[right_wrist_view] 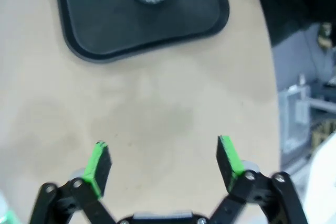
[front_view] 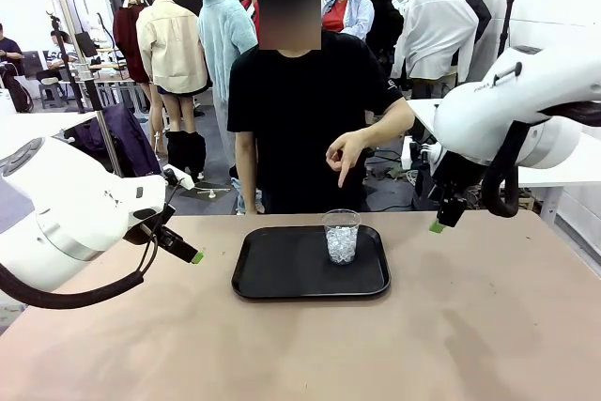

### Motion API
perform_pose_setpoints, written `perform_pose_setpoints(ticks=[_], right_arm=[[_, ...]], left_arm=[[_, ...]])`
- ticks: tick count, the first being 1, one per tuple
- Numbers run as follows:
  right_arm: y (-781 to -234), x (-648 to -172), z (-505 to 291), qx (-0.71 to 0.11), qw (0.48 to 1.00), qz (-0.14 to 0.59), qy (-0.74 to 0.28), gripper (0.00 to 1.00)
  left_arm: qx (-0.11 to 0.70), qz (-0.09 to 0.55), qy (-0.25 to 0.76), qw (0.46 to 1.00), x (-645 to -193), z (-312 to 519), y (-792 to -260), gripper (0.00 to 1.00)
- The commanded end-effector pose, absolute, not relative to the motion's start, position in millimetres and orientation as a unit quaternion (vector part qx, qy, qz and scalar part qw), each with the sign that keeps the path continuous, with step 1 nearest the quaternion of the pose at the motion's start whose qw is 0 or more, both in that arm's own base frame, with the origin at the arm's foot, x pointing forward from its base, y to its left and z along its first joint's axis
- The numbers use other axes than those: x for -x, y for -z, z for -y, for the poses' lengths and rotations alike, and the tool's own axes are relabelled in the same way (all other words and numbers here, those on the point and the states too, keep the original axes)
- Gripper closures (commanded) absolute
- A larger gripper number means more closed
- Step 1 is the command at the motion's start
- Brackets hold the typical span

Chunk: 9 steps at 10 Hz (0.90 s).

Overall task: Pour the drink into the iced cup.
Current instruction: Pick up the iced cup indicated by the human and present it to them.

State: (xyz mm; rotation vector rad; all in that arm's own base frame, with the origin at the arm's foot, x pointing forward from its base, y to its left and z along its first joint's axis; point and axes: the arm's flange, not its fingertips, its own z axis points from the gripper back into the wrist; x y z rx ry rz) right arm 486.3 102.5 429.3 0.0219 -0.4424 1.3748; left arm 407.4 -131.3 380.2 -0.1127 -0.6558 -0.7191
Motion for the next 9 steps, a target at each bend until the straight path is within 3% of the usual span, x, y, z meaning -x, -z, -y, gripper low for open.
perform_pose_setpoints(ticks=[1, 2, 3, 9], right_arm=[[-404.1, -500.8, -87.5, -0.077, 0.714, 0.257, -0.647, 0.0], [-391.6, -502.3, -85.2, -0.105, 0.701, 0.288, -0.644, 0.0], [-421.7, -489.8, -99.6, -0.032, 0.734, 0.229, -0.639, 0.0], [-421.7, -489.8, -99.6, -0.032, 0.734, 0.229, -0.639, 0.0]], left_arm=[[0.048, 0.318, 0.347, 0.881, -407.3, 131.5, -380.3, 0.0], [0.048, 0.318, 0.347, 0.881, -407.3, 131.5, -380.3, 0.0], [0.048, 0.318, 0.347, 0.881, -407.3, 131.5, -380.3, 0.0], [0.048, 0.318, 0.347, 0.881, -407.3, 131.5, -380.3, 0.0]])
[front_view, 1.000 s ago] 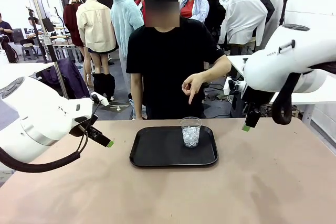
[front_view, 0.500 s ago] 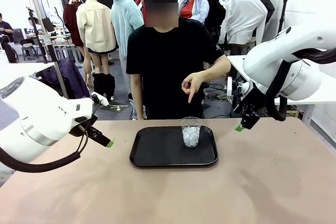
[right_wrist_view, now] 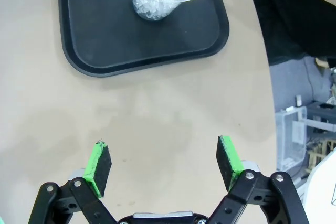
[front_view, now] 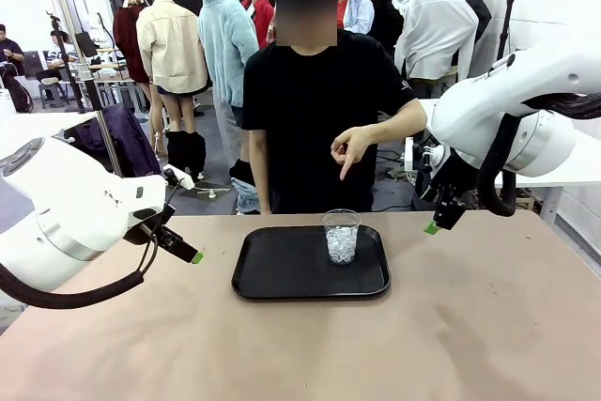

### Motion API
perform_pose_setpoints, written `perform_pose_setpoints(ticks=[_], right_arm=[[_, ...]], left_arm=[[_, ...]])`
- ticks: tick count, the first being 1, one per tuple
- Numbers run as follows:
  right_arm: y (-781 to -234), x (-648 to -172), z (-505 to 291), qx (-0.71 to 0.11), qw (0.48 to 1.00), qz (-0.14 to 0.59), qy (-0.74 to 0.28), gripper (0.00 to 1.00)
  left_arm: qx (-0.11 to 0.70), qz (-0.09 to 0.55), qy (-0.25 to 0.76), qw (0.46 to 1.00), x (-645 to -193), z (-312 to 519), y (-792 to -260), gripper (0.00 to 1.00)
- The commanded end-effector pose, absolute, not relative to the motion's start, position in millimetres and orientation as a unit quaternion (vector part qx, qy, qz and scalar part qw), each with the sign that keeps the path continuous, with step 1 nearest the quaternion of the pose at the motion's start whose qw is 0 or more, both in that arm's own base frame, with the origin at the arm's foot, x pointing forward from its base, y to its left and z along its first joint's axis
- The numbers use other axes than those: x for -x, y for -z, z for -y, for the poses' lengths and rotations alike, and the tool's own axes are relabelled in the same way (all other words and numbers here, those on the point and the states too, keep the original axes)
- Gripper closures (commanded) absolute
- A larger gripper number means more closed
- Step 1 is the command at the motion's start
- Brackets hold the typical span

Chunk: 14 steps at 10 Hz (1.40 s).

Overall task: Pour the drink into the iced cup.
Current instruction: Pick up the iced cup indicated by the human and present it to them.

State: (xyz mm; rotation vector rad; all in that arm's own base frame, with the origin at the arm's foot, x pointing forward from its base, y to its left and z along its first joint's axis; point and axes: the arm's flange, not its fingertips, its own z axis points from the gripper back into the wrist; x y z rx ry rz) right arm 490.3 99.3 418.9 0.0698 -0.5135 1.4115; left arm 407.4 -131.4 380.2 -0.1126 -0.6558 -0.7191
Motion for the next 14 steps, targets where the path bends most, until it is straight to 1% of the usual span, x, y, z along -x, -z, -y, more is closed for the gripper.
perform_pose_setpoints(ticks=[1, 2, 3, 5, 9, 14], right_arm=[[-421.7, -489.8, -99.6, -0.032, 0.734, 0.229, -0.639, 0.0], [-418.9, -490.3, -99.3, -0.032, 0.73, 0.233, -0.641, 0.0], [-412.4, -499.6, -94.2, -0.057, 0.719, 0.221, -0.657, 0.0], [-402.4, -507.9, -92.8, -0.088, 0.693, 0.232, -0.677, 0.0], [-384.4, -514.0, -93.1, -0.126, 0.671, 0.243, -0.689, 0.0], [-359.1, -526.4, -94.5, -0.176, 0.627, 0.301, -0.696, 0.0]], left_arm=[[0.048, 0.318, 0.347, 0.881, -407.3, 131.5, -380.3, 0.0], [0.048, 0.318, 0.347, 0.881, -407.3, 131.5, -380.3, 0.0], [0.048, 0.318, 0.347, 0.881, -407.3, 131.5, -380.3, 0.0], [0.048, 0.318, 0.347, 0.881, -407.3, 131.5, -380.3, 0.0], [0.048, 0.318, 0.347, 0.881, -407.3, 131.5, -380.3, 0.0], [0.048, 0.318, 0.347, 0.881, -407.3, 131.5, -380.3, 0.0]])
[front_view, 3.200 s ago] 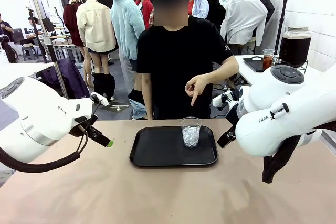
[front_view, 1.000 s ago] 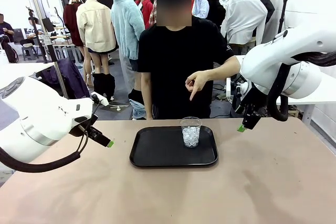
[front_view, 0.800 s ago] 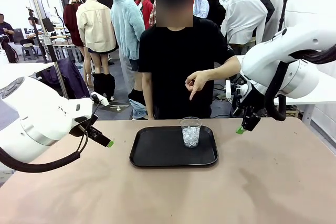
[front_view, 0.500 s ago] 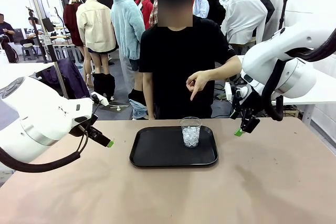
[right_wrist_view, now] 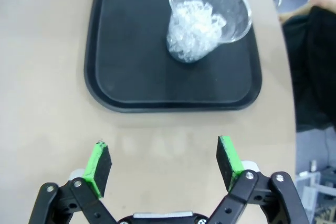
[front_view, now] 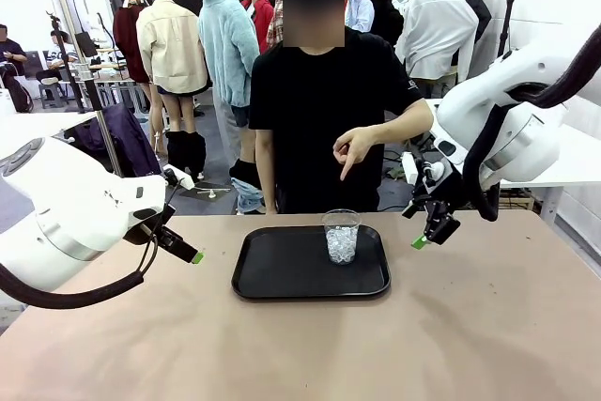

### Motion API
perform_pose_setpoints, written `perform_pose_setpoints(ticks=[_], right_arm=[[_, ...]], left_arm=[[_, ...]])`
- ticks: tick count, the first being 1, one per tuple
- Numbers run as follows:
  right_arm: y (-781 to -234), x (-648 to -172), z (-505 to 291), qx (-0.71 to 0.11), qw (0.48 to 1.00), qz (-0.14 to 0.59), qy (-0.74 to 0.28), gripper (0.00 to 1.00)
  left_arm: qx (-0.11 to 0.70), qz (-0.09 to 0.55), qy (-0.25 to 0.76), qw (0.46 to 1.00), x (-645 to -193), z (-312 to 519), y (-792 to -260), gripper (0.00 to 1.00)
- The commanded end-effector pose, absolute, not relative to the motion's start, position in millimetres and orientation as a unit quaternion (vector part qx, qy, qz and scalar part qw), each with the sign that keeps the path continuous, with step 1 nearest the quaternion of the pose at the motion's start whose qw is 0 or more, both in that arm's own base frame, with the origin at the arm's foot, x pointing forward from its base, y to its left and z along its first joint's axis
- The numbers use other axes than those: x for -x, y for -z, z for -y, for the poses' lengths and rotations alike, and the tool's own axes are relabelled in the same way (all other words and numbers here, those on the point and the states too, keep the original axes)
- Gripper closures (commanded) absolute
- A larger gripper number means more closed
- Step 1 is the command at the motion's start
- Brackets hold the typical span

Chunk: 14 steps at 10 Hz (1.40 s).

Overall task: Pour the drink into the iced cup.
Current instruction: Pick up the iced cup indicated by the human and present it to them.

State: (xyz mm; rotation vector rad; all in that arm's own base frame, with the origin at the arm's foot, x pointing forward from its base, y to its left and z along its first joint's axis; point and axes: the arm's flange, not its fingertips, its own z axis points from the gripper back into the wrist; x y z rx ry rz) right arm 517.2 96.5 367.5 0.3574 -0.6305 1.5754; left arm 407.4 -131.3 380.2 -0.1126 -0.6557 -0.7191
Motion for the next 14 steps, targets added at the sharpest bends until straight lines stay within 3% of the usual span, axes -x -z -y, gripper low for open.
perform_pose_setpoints(ticks=[1, 5, 14], right_arm=[[-355.8, -529.7, -95.7, -0.177, 0.625, 0.314, -0.692, 0.0], [-339.5, -544.4, -99.3, -0.232, 0.62, 0.342, -0.667, 0.0], [-294.7, -604.8, -125.2, -0.347, 0.625, 0.303, -0.63, 0.0]], left_arm=[[0.048, 0.318, 0.347, 0.881, -407.3, 131.5, -380.3, 0.0], [0.048, 0.318, 0.347, 0.881, -407.3, 131.5, -380.3, 0.0], [0.048, 0.318, 0.347, 0.881, -407.3, 131.5, -380.3, 0.0]])
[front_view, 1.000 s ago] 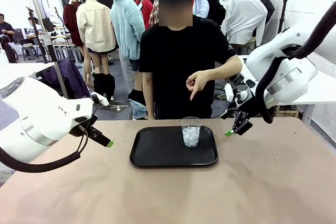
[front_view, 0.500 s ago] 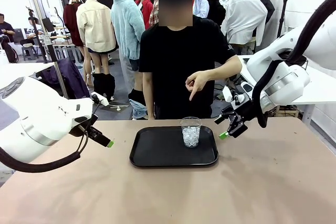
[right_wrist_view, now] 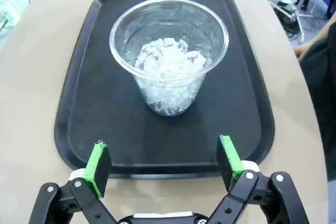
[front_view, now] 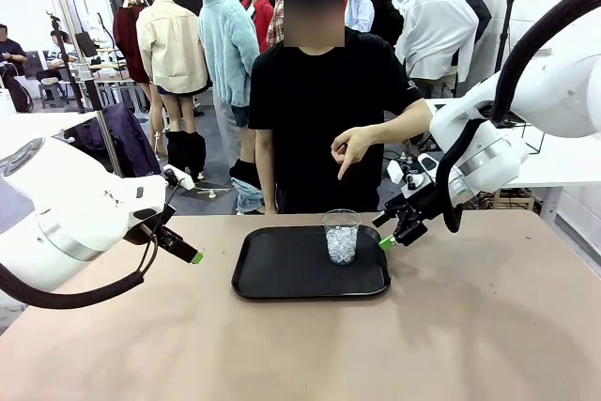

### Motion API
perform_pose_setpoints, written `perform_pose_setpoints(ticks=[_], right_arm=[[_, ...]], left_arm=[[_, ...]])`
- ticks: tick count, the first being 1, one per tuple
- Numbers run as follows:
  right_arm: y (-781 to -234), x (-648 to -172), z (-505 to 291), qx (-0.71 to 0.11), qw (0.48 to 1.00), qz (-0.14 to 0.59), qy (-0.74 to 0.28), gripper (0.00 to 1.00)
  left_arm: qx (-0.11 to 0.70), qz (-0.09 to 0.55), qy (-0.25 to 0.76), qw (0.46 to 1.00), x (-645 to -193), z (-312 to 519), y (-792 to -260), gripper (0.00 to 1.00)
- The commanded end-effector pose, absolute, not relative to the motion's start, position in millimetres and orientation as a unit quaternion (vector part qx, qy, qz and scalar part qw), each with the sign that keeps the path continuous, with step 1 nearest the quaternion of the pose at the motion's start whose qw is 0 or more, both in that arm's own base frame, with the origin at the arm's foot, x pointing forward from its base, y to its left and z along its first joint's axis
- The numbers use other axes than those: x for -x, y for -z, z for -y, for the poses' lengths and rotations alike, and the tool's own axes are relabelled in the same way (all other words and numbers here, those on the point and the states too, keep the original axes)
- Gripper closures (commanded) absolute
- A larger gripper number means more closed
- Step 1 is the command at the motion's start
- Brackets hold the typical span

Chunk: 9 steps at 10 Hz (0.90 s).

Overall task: Pour the drink into the iced cup.
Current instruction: Pick up the iced cup indicated by the human and present it to them.

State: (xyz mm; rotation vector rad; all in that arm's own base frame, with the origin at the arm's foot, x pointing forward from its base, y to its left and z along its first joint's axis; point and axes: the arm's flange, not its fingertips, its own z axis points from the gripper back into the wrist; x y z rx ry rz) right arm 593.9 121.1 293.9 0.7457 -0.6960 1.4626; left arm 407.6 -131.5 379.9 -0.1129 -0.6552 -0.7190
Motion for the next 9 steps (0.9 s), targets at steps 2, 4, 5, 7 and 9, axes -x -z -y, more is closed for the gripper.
perform_pose_setpoints(ticks=[2, 4, 5, 7, 9], right_arm=[[-287.9, -606.7, -134.6, -0.359, 0.611, 0.308, -0.635, 0.0], [-284.7, -598.3, -140.8, -0.362, 0.606, 0.327, -0.628, 0.0], [-282.8, -593.6, -144.8, -0.363, 0.605, 0.335, -0.625, 0.0], [-279.9, -586.5, -150.9, -0.363, 0.597, 0.331, -0.635, 0.0], [-276.4, -584.8, -154.9, -0.37, 0.595, 0.327, -0.635, 0.0]], left_arm=[[0.048, 0.318, 0.347, 0.881, -407.3, 131.5, -380.3, 0.0], [0.048, 0.318, 0.347, 0.881, -407.3, 131.5, -380.3, 0.0], [0.048, 0.318, 0.347, 0.881, -407.3, 131.5, -380.3, 0.0], [0.048, 0.318, 0.347, 0.881, -407.3, 131.5, -380.3, 0.0], [0.048, 0.318, 0.347, 0.881, -407.3, 131.5, -380.3, 0.0]])
